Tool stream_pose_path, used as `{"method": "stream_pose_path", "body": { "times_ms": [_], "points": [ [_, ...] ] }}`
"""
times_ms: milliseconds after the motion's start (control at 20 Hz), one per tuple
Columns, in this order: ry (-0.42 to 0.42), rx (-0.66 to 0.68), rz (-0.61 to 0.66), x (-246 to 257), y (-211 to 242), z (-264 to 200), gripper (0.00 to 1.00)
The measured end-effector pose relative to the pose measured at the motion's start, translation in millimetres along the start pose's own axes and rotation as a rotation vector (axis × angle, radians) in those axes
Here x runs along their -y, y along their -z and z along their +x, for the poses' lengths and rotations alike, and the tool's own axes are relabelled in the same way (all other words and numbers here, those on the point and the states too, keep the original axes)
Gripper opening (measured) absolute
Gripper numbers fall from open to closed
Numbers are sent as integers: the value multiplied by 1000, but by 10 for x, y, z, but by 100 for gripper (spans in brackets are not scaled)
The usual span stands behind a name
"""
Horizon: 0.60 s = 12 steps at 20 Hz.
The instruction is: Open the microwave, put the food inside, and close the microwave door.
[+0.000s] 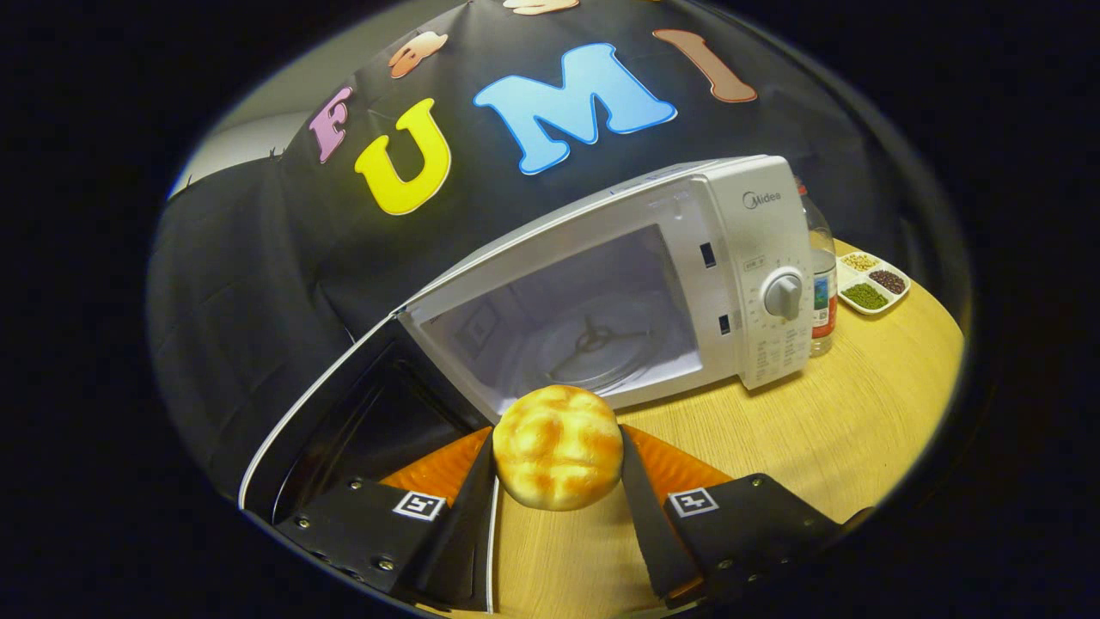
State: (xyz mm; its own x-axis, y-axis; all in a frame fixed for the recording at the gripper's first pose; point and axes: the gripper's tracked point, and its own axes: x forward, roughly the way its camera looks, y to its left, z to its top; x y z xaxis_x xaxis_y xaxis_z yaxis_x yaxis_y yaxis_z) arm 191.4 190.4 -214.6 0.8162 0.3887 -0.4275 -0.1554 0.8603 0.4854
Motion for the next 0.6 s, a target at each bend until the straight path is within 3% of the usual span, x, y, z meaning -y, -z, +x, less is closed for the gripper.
{"method": "stream_pose_path", "body": {
  "times_ms": [600],
  "points": [
    [31,42,83,81,-147,1139,79]
  ]
}}
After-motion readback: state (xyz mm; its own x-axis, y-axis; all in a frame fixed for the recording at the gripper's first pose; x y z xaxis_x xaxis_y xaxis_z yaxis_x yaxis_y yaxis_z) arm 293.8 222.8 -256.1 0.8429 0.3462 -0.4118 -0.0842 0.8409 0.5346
